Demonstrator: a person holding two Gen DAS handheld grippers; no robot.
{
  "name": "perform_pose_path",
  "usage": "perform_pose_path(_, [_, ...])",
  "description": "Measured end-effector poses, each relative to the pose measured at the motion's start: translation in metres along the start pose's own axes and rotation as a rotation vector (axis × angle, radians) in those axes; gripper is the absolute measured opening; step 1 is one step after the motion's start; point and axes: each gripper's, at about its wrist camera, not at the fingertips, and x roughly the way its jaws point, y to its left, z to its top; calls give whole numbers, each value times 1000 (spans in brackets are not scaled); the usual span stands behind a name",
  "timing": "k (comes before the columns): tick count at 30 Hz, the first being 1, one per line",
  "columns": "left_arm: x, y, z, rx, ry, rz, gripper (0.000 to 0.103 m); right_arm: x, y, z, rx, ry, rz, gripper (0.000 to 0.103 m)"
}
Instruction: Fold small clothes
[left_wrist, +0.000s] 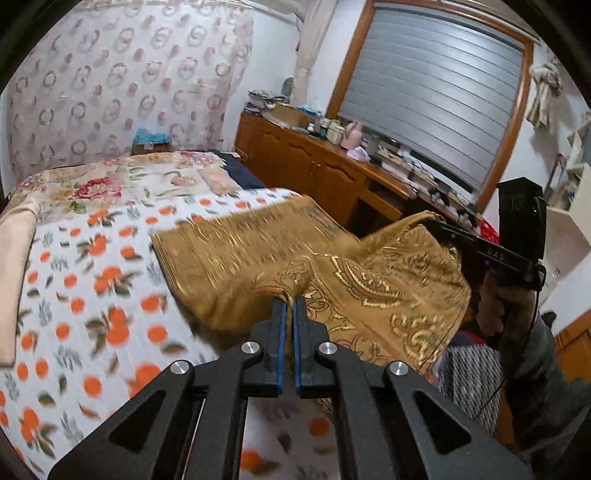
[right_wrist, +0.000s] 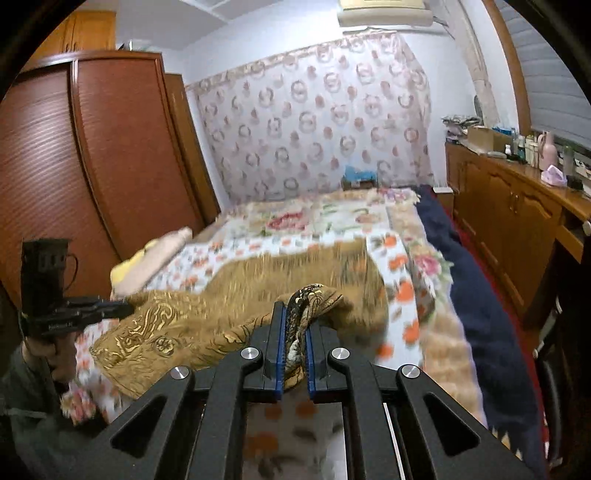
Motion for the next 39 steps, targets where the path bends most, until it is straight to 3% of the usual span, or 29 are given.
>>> perform_pose_path(12, [48, 53, 48, -82, -6, 47, 4, 94, -7, 48, -64, 53, -46, 8])
perform_pose_path(19, [85, 78, 65, -103, 42, 79, 4, 146, -23, 73, -70, 148, -76, 8])
perform_pose_path(25, [108, 97, 61, -134, 103, 99, 4, 183, -29, 86, -49, 243, -79, 9])
perform_pose_path(28, [113, 100, 61, -140, 116, 95, 4, 184, -28, 96, -53, 242, -111, 24])
perform_pose_path(30, [113, 98, 62, -137, 120, 93, 4, 176, -30, 103, -53, 208, -155, 54])
perform_pose_path(32, [110, 96, 63, -120, 118, 92, 6, 160, -29, 112, -49, 174, -185, 57])
perform_pose_path(34, [104, 93, 64, -99, 102, 94, 18, 141, -22, 114, -62, 149, -200, 57])
perform_pose_path(36, [91, 88, 64, -69, 69, 108, 46, 120, -9, 110, -93, 129, -203, 57])
perform_pose_path(37, [87, 87, 65, -61, 57, 109, 51, 109, 0, 106, -110, 134, -193, 57])
perform_pose_path(39, [76, 86, 65, -45, 40, 107, 83, 94, 16, 90, -138, 155, -166, 57])
